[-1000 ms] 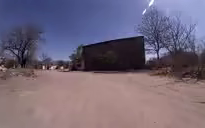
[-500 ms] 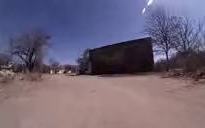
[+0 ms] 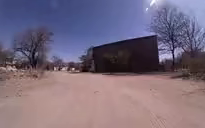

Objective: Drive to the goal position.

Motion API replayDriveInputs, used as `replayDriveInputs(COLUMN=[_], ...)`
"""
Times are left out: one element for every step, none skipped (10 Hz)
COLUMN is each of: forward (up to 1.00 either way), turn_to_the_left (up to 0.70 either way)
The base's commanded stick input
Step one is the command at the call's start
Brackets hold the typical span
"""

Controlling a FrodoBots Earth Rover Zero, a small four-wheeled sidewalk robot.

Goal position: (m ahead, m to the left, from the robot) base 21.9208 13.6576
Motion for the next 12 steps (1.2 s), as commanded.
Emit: replayDriveInputs(forward=[1.0, 1.0, 1.0, 1.0, 1.0, 1.0, 1.0, 1.0, 1.0, 1.0, 1.0, 1.0], turn_to_the_left=[0.0, 0.0, 0.0, 0.0, 0.0, 0.0, 0.0, 0.0, 0.0, 0.0, 0.0, 0.0])
